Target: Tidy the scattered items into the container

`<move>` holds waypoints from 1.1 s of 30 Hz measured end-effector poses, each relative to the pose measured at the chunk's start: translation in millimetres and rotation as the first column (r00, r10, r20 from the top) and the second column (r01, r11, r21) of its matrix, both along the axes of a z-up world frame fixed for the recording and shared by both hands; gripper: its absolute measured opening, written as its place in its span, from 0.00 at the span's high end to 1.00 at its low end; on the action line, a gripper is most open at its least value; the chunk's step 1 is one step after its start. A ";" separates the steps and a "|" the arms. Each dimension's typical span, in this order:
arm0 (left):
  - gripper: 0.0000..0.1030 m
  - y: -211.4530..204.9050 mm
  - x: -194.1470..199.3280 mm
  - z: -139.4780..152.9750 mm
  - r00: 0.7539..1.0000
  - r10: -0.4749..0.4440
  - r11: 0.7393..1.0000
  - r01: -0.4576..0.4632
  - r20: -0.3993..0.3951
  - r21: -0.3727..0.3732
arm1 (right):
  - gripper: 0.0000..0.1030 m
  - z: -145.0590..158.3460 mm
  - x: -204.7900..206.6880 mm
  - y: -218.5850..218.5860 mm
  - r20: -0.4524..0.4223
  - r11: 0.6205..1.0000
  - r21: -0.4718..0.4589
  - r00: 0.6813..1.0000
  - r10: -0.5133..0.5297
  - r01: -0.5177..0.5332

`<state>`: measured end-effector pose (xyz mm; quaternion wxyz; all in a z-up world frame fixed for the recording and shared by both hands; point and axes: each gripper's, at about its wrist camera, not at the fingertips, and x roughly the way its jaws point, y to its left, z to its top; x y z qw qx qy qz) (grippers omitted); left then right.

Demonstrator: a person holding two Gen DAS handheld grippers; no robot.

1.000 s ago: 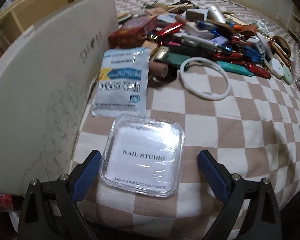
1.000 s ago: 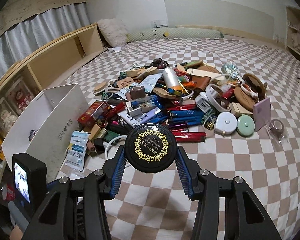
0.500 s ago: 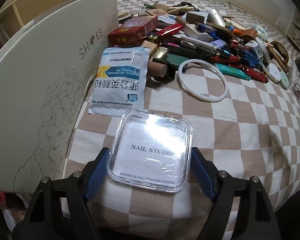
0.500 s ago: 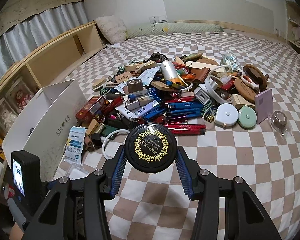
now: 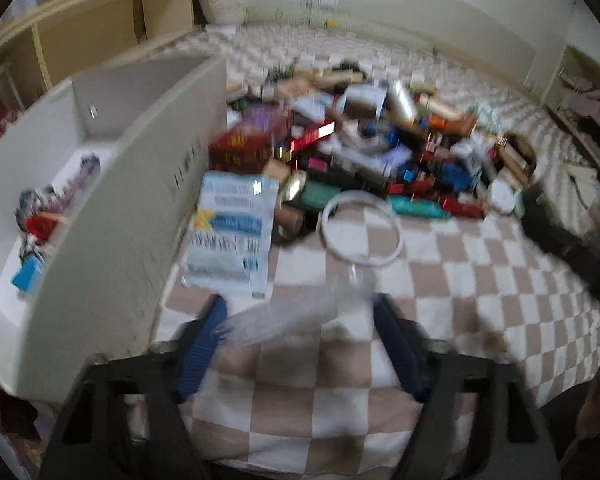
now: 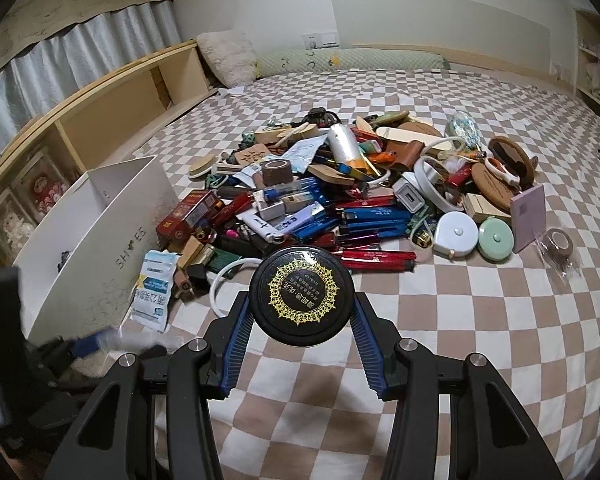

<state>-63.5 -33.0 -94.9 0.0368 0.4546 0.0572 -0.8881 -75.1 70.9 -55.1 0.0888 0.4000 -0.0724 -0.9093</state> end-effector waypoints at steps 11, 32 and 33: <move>0.13 -4.7 -12.0 6.7 1.000 -0.008 1.000 0.008 0.005 0.015 | 0.51 3.8 4.9 -12.7 -0.007 1.000 0.021 1.000 0.014 -0.014; 0.13 14.9 -75.3 -61.2 0.956 0.264 0.964 -0.257 0.129 -0.070 | 0.51 -21.0 -6.2 24.0 0.043 0.997 -0.070 0.999 -0.029 0.032; 0.14 16.1 -75.8 -62.6 0.955 0.268 0.963 -0.260 0.130 -0.077 | 0.51 -21.9 -6.5 26.0 0.046 0.997 -0.073 0.998 -0.032 0.035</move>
